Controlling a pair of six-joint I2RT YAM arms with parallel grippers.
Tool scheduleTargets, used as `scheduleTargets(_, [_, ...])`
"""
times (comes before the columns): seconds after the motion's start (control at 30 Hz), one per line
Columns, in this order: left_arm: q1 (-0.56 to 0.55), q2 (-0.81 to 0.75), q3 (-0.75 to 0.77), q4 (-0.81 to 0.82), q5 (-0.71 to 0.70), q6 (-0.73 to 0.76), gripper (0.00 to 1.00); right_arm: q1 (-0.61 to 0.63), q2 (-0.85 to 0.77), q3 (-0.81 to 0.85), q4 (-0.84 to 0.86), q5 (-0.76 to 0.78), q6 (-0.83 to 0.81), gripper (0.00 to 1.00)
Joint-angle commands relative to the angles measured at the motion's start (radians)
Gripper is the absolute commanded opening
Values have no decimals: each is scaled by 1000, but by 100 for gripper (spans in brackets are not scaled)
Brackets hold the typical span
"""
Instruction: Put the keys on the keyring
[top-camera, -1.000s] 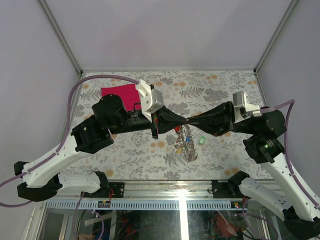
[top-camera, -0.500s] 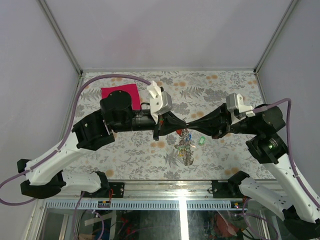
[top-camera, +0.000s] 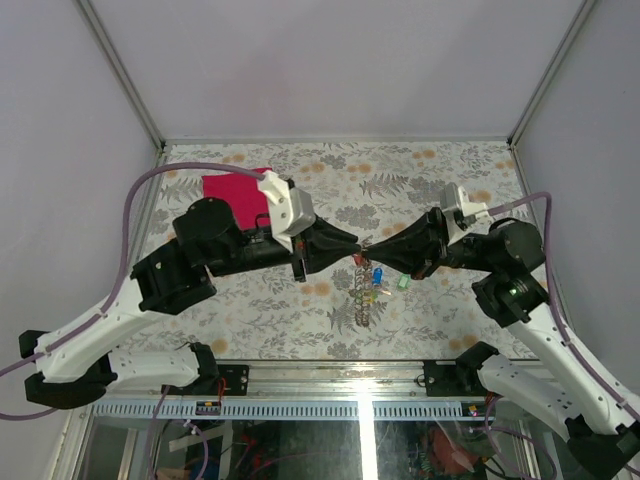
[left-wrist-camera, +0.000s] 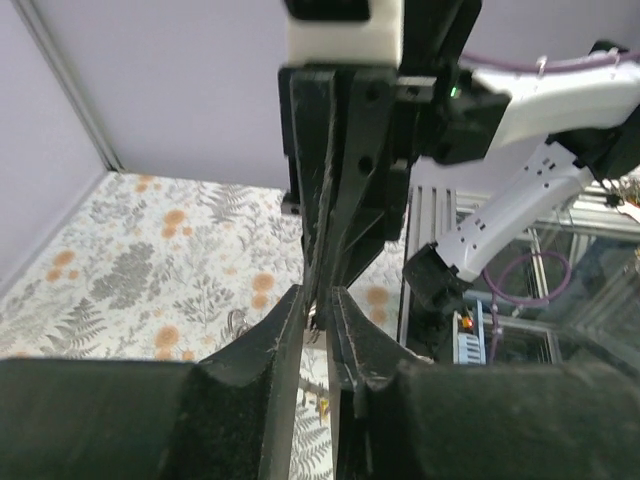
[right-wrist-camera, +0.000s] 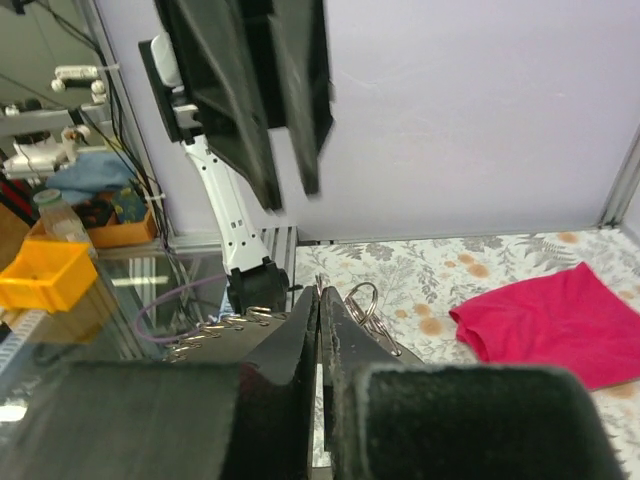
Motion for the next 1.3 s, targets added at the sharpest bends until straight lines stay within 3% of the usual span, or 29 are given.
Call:
scheduleTargets(0.0, [-3, -83, -63, 214, -75, -40, 17, 7, -4, -66, 387, 89, 239, 0])
scheduleTargets(0.33, [-3, -125, -122, 250, -82, -56, 18, 6, 43, -191, 910, 217, 488, 0])
scheduleTargets(0.5, [-3, -135, -136, 275, -62, -56, 18, 7, 81, -209, 1090, 269, 539, 0])
scheduleTargets(1.0, [-3, -136, -142, 376, 26, -60, 19, 7, 126, -193, 1146, 283, 500, 0])
scheduleTargets(1.27, [-2, -119, -136, 385, 35, -57, 23, 6, 140, -184, 1182, 200, 415, 0])
